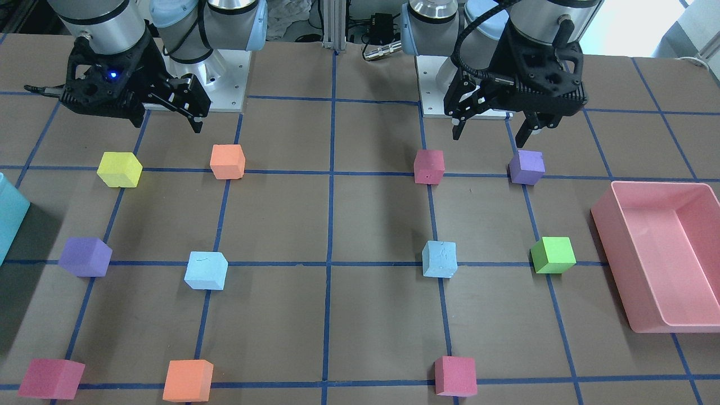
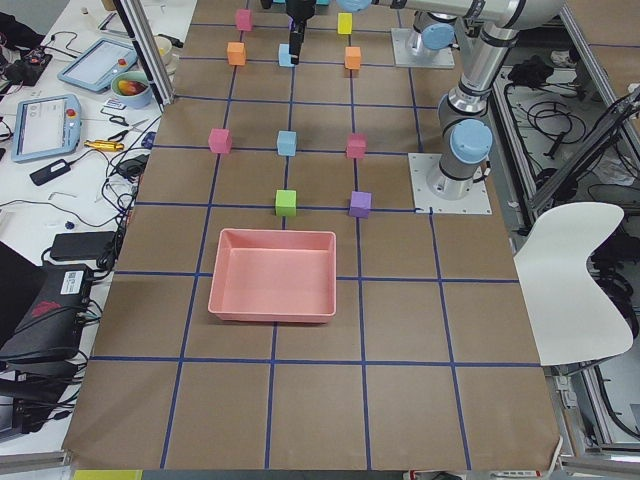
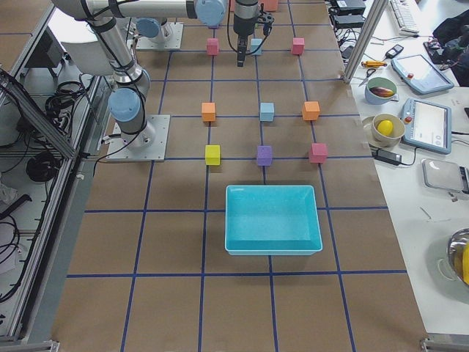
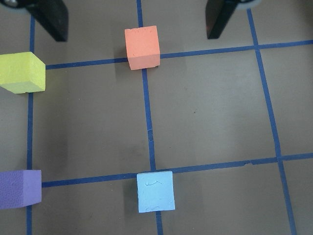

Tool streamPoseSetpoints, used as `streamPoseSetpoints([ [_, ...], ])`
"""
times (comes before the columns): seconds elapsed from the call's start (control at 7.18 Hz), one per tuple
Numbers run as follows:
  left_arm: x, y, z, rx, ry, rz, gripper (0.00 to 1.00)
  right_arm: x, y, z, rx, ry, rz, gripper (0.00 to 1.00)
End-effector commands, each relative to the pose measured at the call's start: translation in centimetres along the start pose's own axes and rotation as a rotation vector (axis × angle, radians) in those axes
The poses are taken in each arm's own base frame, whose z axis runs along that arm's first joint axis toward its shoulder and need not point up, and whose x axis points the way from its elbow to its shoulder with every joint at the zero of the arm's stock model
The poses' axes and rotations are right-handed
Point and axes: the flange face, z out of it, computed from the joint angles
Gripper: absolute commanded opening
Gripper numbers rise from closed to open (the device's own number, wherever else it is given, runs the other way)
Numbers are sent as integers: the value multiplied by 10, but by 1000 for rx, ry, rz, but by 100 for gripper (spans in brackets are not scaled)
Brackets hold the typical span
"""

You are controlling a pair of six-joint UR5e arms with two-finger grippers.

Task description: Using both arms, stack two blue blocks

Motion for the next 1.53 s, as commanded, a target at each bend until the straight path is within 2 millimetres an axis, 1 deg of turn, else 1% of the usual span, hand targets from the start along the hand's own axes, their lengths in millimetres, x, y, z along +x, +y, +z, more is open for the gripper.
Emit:
streamPoseSetpoints([
  [0.0, -7, -11, 38, -32, 7, -11, 100, 3, -28, 35, -61, 3, -1, 100],
  [0.14, -9, -16, 60, -50, 12, 3, 100, 6, -69, 73, -69, -4, 19, 100],
  [0.28, -10, -16, 98, -112, 19, -6, 100, 3, -109, 110, -2, -13, 18, 100],
  [0.42, -12, -22, 138, -97, 17, -3, 100, 2, -133, 147, -7, -8, 19, 100],
  [0.56, -13, -16, 184, -99, 5, 7, 100, -1, -146, 173, -13, -17, 7, 100],
  [0.7, -14, -7, 232, -90, 2, 6, 100, -2, -160, 204, -34, -16, 1, 100],
  [0.84, -15, -5, 258, -56, -1, 7, 100, -4, -169, 224, -24, -21, -1, 100],
  [0.97, -16, -9, 278, -79, 3, 5, 100, -4, -174, 244, -54, -17, -2, 100],
  [1.11, -17, -19, 289, -52, 0, 11, 100, -4, -174, 251, -67, -17, 2, 100],
  [1.25, -18, -25, 296, -30, -2, 15, 100, -4, -171, 256, -84, -17, 5, 100],
  [1.39, -18, -25, 305, -47, -1, 16, 100, -3, -164, 267, -102, -16, 5, 100],
])
